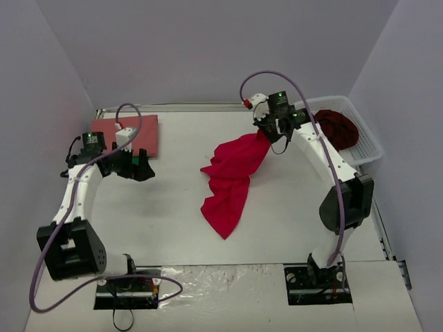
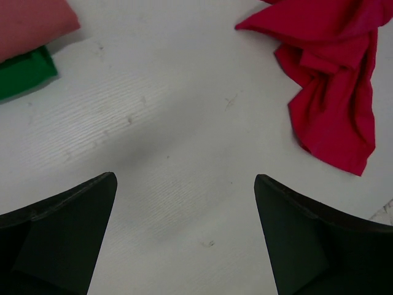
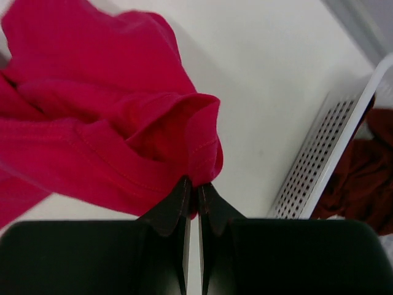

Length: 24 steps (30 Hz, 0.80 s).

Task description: Fold and stack the t-shirts

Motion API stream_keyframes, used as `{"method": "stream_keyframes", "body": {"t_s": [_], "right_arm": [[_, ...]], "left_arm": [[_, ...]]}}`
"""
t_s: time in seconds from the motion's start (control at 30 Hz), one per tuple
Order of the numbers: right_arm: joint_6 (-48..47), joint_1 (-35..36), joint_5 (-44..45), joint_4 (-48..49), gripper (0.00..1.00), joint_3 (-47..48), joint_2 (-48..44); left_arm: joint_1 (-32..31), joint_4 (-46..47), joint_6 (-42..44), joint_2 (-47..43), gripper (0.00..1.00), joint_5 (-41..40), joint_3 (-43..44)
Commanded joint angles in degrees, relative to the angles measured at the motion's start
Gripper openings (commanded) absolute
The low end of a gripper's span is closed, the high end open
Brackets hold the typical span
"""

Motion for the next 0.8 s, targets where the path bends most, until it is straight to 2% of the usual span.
{"method": "stream_keyframes", "body": {"t_s": [0.0,0.13,0.33,0.4,0.63,0.77], "right_arm": [[-0.54,-5.24,-6.96,-2.31,0.0,-3.93,-0.97],[-1.33,-6.47,-8.03,-2.4,0.0,-7.71,1.23],[-1.15,-7.09,-9.52,-2.4,0.0,-8.6,2.81],[-0.98,-7.18,-9.43,-2.4,0.0,-8.6,2.9],[-1.07,-7.35,-8.55,-2.22,0.0,-9.65,3.52],[-1.33,-7.62,-8.99,-2.22,0.0,-10.62,3.34]], "left_arm": [[-1.38,-2.77,0.97,6.52,0.94,7.04,5.43],[-5.14,-1.54,-4.46,15.05,0.94,9.34,12.54],[-10.78,2.67,-11.23,24.11,0.94,9.34,17.56],[-14.82,5.48,-13.96,27.27,0.94,11.52,19.15],[-22.64,14.36,-30.38,39.31,0.94,16.8,25.91],[-25.63,14.28,-33.48,45.91,0.94,14.8,31.8]]}}
